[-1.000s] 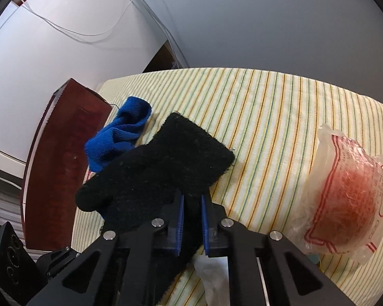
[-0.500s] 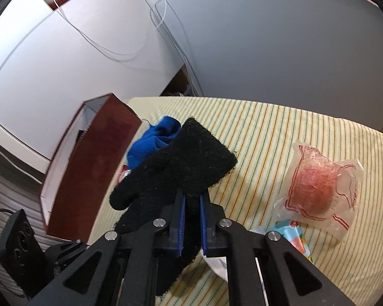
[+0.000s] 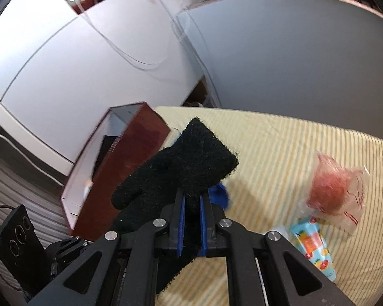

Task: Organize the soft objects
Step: 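Carry the black glove with the left gripper and release it into the box, then move the open left gripper back over the bed to the white packet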

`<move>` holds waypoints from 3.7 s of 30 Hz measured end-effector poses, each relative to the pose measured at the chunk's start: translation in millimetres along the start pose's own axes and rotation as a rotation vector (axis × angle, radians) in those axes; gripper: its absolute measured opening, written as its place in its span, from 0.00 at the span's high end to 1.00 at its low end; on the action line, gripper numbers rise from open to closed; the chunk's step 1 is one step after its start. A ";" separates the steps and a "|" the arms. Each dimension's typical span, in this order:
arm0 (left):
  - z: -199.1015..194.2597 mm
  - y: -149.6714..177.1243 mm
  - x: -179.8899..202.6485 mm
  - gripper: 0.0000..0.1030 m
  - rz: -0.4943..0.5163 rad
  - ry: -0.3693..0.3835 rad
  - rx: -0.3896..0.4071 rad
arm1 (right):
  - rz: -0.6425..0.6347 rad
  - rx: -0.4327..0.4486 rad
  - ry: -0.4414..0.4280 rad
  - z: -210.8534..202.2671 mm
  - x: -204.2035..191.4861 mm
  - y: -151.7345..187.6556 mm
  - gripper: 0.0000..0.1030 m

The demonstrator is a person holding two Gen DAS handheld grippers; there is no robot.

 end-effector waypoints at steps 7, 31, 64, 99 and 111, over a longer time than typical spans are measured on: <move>-41.2 -29.9 -30.5 0.89 -0.012 -0.039 0.086 | -0.088 0.040 -0.052 8.6 -59.6 -40.5 0.91; -28.6 -79.3 -170.2 0.89 -0.119 -0.293 0.073 | -0.229 -0.058 -0.050 149.9 -150.7 -103.3 0.91; -56.5 -36.5 -66.7 0.54 -0.077 -0.130 0.101 | -0.195 0.184 0.126 -96.9 -20.9 13.1 0.29; 103.1 72.4 97.4 0.54 0.041 0.056 -0.324 | -0.233 -0.026 0.304 -69.7 125.8 42.7 0.28; 154.2 21.5 113.3 0.55 0.207 -0.033 -0.334 | -0.150 -0.001 0.277 -70.5 150.3 36.3 0.28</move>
Point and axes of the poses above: each gripper's, at about its wrist camera, not at the fingertips, and z roughly the way its jaws point, x to its right, y to its underside, the point moved 7 cm from there along z, roughly the way its jaws point, and after that the axes turned 9 degrees about -z, right-handed, at the moved point
